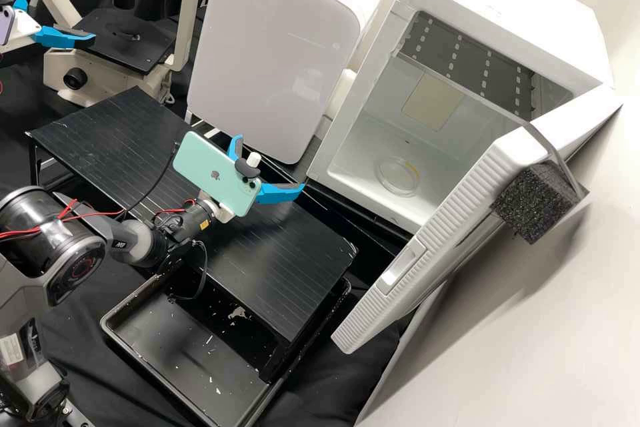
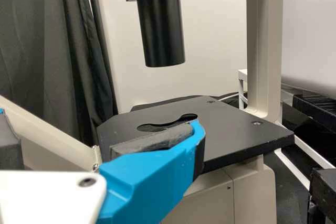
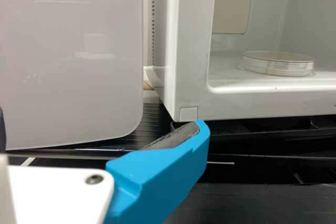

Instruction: Close the incubator door

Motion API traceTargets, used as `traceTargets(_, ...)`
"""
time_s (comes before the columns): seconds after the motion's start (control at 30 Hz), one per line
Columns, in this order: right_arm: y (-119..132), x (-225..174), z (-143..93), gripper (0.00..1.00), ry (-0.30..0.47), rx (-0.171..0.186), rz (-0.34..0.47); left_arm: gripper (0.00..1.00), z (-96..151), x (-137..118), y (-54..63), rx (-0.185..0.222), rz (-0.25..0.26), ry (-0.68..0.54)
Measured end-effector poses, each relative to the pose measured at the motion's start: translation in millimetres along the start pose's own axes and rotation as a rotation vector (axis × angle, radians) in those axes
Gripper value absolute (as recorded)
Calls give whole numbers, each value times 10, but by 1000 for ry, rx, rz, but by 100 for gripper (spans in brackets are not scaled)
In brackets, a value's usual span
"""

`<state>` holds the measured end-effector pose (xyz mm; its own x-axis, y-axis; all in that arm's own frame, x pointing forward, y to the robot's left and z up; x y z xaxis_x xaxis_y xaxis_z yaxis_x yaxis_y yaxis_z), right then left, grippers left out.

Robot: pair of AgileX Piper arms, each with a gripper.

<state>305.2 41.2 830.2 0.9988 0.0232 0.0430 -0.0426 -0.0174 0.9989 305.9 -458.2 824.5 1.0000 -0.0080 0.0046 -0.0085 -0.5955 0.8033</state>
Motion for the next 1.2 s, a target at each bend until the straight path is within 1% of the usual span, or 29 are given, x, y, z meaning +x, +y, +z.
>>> traceTargets(0.3,3,0,1,100,0,0,2,100,0,0,0,0,0,0)
traceTargets(0.4,51,-86,66,100,-12,10,8,100,0,0,0,0,0,0)
traceTargets(0.43,76,-120,70,100,-10,9,10,100,0,0,0,0,0,0)
traceTargets(0.5,184,-262,119,100,-15,19,42,100,0,0,0,0,0,0)
traceTargets(0.6,372,-481,142,100,13,37,138,100,0,0,0,0,0,0)
traceTargets(0.73,612,-815,104,100,76,11,307,100,0,0,0,0,0,0)
traceTargets(0.83,707,-1024,61,100,95,-5,396,100,0,0,0,0,0,0)
traceTargets(0.9,762,-1163,21,100,100,-27,458,100,0,0,0,0,0,0)
traceTargets(0.97,783,-1245,33,100,81,-45,503,100,0,0,0,0,0,0)
traceTargets(1.07,805,-1310,79,100,37,-75,543,100,0,0,0,0,0,0)
traceTargets(1.2,861,-1351,168,100,-46,-116,597,100,0,0,0,0,0,0)
